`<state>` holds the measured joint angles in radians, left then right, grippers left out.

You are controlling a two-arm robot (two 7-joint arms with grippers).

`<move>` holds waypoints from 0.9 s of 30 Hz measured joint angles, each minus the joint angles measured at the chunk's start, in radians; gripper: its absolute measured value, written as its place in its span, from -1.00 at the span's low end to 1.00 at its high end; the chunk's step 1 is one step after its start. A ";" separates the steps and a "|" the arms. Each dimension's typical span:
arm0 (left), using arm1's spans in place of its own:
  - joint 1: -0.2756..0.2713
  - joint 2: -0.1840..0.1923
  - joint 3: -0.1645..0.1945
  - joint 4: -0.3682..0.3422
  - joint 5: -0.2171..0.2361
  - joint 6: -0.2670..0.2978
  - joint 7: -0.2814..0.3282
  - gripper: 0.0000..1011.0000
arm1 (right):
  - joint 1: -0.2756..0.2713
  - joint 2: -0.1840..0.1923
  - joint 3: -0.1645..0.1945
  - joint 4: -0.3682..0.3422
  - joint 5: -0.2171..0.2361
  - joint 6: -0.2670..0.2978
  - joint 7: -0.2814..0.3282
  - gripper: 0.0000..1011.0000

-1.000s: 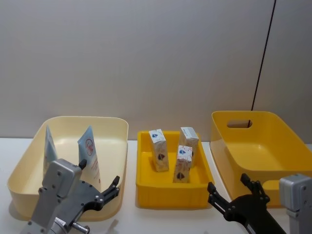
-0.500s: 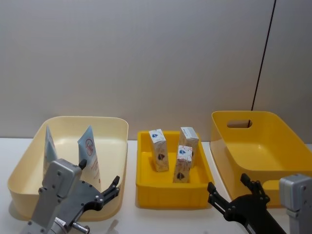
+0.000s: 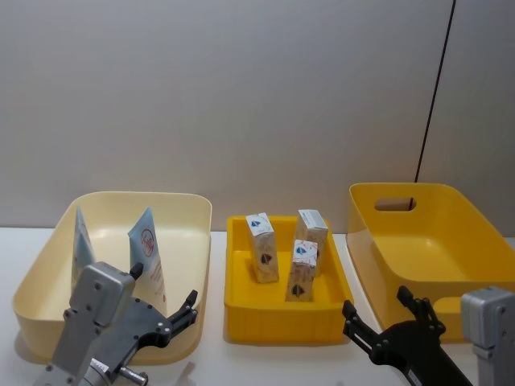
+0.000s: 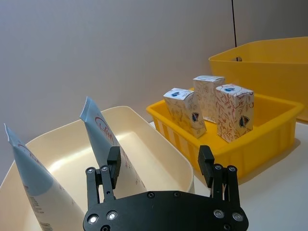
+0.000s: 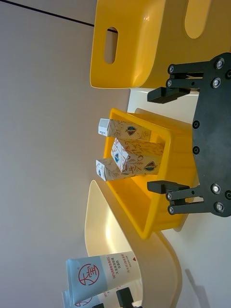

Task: Bimanual collaborative sorting of washing and personal care products

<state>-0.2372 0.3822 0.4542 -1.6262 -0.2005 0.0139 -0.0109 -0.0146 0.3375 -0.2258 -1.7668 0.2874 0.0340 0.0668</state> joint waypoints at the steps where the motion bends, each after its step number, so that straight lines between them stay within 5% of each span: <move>1: 0.000 0.000 0.000 0.000 0.000 0.000 0.000 0.98 | 0.000 0.000 0.000 0.000 0.000 0.000 0.000 0.98; 12: 0.007 0.000 -0.014 -0.007 -0.011 0.009 -0.001 0.98 | 0.000 0.000 0.000 0.000 0.000 0.000 0.000 0.98; 27: 0.023 -0.010 -0.102 -0.025 -0.121 0.082 -0.020 0.98 | 0.000 0.000 0.000 0.000 0.000 0.000 0.000 0.98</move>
<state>-0.2138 0.3724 0.3521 -1.6515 -0.3214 0.0963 -0.0308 -0.0146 0.3375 -0.2258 -1.7668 0.2874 0.0340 0.0668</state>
